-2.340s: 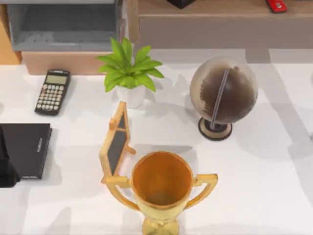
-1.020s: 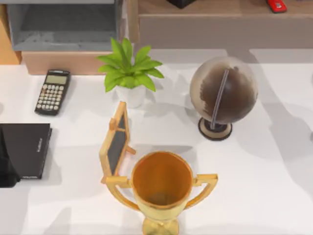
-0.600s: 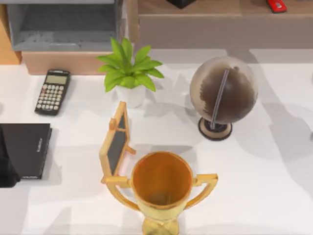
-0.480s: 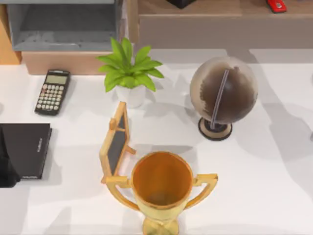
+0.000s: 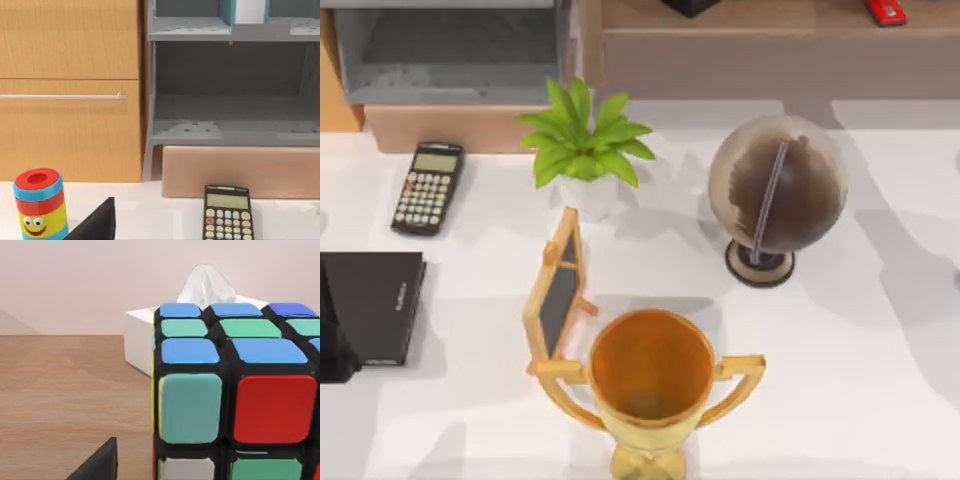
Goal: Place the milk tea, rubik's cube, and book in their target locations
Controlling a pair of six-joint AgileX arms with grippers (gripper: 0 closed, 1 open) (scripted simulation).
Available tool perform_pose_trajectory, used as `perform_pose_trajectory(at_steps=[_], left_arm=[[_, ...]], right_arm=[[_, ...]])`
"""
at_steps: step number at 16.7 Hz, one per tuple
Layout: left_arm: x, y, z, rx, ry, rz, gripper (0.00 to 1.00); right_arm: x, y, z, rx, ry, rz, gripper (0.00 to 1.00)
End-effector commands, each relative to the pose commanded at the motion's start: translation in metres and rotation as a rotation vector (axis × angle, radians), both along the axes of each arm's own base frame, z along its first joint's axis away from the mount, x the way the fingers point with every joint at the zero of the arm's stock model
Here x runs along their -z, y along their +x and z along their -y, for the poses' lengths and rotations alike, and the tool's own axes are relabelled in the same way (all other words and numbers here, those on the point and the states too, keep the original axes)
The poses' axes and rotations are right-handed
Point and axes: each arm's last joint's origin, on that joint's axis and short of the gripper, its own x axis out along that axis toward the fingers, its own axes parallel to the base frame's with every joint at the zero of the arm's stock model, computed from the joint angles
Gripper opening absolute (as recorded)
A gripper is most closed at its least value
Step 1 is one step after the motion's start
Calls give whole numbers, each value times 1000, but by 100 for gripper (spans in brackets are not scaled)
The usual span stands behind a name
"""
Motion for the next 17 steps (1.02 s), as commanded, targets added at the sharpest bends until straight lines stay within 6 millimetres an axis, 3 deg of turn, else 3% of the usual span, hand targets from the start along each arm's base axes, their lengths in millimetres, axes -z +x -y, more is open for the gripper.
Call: perform_pose_trajectory(at_steps=[6,9,13,17], left_arm=[[0,0,0,0,0,0,100],[0,0,0,0,0,0,100],[0,0,0,0,0,0,100],[0,0,0,0,0,0,100]], right_arm=[[1,-2,2,4,0,-1,100],[-2,-15,11,4,-4,-7,100],[-10,-65,40,3,-7,-6,100],[1,-147,77,2,-8,-2,100]])
